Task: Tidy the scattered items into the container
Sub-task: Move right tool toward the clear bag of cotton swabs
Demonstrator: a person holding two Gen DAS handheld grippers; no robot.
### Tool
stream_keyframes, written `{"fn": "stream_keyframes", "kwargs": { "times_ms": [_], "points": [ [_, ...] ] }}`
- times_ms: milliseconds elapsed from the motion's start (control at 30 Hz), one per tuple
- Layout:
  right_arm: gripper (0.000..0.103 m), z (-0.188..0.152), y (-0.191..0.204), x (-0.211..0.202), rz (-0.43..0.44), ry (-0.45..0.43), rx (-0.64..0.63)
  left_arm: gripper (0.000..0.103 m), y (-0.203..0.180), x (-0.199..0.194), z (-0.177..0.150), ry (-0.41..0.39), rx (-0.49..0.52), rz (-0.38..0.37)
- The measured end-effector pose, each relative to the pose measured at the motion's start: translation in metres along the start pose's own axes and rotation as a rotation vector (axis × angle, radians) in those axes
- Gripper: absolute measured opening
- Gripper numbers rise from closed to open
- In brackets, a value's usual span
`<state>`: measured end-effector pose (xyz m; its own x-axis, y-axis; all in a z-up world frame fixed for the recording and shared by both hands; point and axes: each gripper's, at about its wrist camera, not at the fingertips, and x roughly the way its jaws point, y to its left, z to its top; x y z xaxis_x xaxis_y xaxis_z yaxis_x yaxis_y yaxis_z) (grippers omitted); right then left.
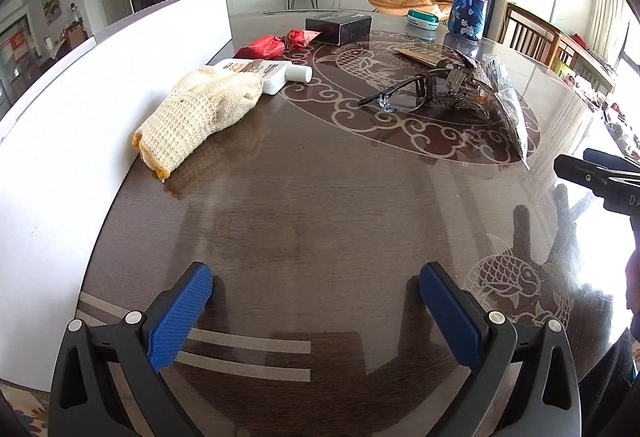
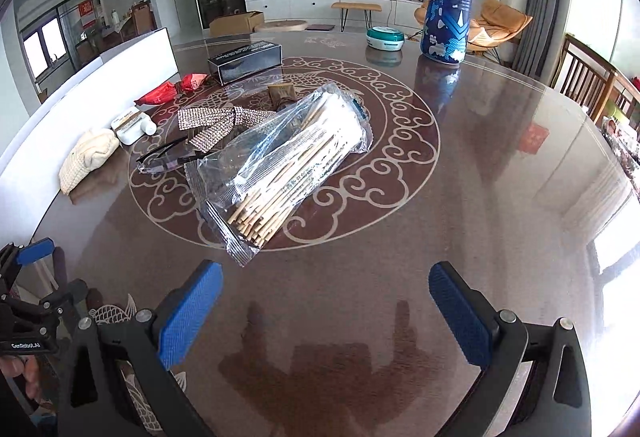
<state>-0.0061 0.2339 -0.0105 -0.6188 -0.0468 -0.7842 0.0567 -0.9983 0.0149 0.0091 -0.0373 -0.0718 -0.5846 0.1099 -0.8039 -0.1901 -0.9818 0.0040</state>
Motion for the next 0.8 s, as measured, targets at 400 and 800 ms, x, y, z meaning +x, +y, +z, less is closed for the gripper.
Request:
{"fn": "stream_keyframes", "kwargs": {
  "times_ms": [400, 800],
  "points": [
    [0.103, -0.01, 0.004, 0.016, 0.001, 0.06, -0.003, 0.103, 0.0, -0.002, -0.001, -0.003, 0.0, 0.0],
    [0.103, -0.008, 0.012, 0.024, -0.007, 0.076, -0.034, 0.103, -0.001, -0.002, -0.001, 0.007, 0.001, 0.0]
  ]
}}
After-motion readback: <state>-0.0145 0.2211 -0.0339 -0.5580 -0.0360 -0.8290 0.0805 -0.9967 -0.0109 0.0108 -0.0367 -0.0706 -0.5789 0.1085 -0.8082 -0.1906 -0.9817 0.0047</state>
